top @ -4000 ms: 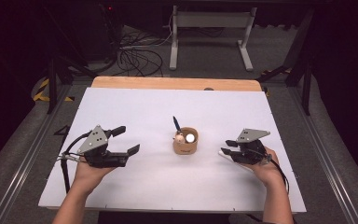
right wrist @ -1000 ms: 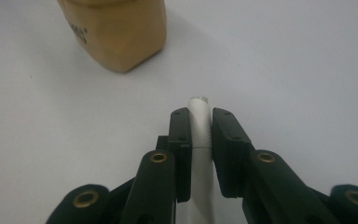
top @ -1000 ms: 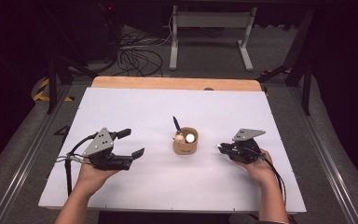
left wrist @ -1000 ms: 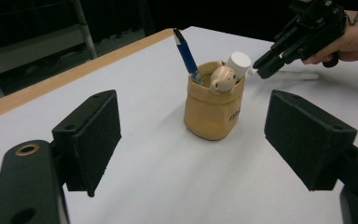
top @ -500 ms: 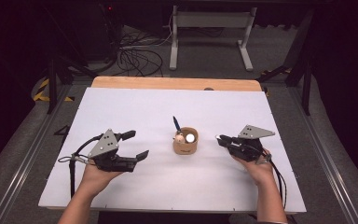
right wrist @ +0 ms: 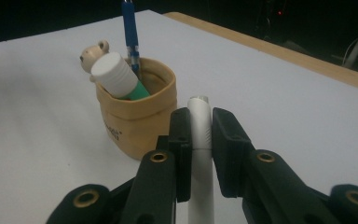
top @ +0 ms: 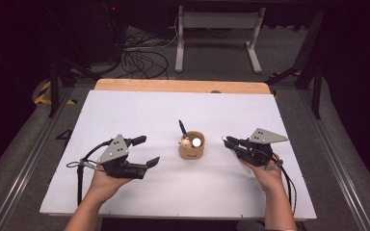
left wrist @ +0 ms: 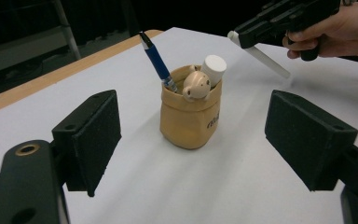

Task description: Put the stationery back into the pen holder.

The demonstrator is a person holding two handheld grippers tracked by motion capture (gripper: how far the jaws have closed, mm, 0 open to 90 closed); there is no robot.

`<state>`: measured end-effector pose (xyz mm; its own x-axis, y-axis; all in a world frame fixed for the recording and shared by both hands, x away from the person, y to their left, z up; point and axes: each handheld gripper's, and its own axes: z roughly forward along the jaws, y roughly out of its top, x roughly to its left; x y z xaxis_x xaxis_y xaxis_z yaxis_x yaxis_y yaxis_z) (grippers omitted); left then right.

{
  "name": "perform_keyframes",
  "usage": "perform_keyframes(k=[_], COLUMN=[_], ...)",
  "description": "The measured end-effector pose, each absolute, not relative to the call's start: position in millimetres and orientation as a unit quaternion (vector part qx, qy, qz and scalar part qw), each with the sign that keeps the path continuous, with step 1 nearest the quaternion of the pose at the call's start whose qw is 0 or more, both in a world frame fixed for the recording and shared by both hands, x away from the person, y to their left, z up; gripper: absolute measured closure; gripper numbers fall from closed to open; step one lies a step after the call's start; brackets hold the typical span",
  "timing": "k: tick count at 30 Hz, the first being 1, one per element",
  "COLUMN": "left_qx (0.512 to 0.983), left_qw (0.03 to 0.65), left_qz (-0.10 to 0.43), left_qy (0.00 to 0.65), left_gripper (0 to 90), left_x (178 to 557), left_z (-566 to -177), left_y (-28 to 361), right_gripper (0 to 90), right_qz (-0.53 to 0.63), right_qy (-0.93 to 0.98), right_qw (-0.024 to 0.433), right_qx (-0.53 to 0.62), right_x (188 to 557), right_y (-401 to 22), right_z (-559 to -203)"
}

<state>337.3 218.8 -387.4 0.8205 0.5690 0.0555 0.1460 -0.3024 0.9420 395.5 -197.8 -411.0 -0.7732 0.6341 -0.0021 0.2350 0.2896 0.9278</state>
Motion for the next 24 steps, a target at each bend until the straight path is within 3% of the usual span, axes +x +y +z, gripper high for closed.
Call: perform_keyframes(k=[24], left_qx=[0.787], left_qw=[0.554], left_qz=[0.173], left_qy=[0.207], left_gripper=[20.2], left_x=[342], left_z=[-387], left_y=[178], right_gripper=[79.1], right_qz=[0.582], right_qy=[0.756], right_qw=[0.184], right_qx=[0.237], right_x=[383], right_y=[-185], right_z=[-389])
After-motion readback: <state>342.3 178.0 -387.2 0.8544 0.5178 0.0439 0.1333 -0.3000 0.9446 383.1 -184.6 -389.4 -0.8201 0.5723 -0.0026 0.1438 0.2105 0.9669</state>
